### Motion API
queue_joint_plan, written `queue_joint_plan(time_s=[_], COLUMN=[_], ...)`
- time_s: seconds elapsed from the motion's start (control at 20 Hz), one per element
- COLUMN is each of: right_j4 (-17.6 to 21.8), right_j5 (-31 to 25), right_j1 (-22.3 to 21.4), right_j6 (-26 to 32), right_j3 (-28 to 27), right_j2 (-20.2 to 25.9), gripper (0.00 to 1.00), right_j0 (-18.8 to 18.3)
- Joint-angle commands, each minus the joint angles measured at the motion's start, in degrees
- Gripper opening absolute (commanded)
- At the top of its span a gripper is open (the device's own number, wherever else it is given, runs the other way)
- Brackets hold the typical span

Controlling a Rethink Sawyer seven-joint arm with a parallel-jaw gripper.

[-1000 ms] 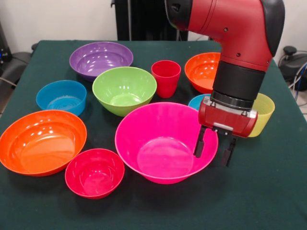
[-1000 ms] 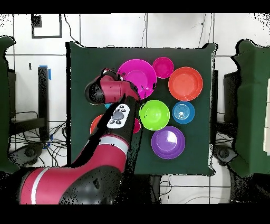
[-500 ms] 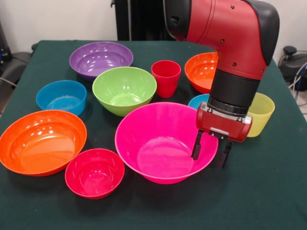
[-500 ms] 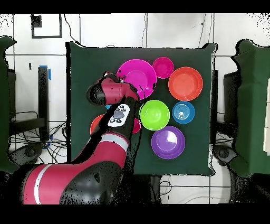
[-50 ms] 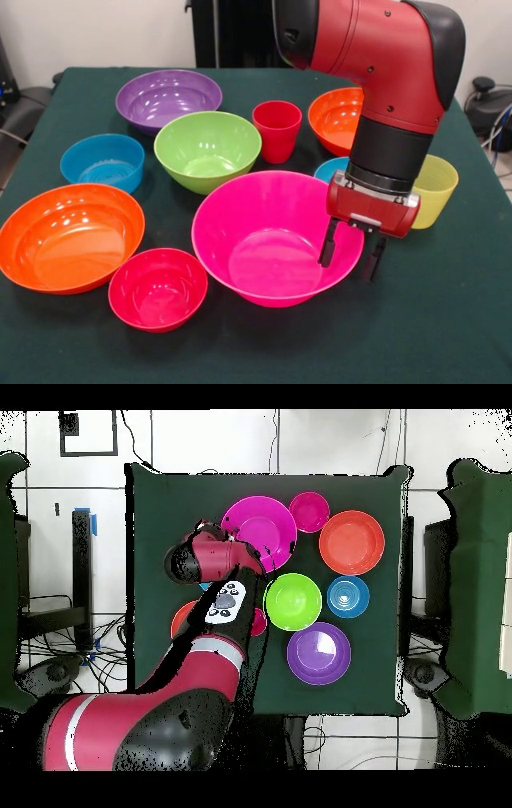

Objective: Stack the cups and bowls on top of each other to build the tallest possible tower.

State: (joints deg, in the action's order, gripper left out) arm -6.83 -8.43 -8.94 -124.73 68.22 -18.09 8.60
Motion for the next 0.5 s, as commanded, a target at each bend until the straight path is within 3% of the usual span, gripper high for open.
queue_joint_plan(time_s=[0.05, 0.5], right_j4=[4.6, 4.9], right_j5=[-8.7, -9.5], right_j1=[0.0, -0.5], right_j6=[3.2, 3.8], right_j3=[-1.6, -0.9], right_j2=[6.6, 6.8], gripper=[1.0, 1.0], right_j0=[-0.1, -0.3])
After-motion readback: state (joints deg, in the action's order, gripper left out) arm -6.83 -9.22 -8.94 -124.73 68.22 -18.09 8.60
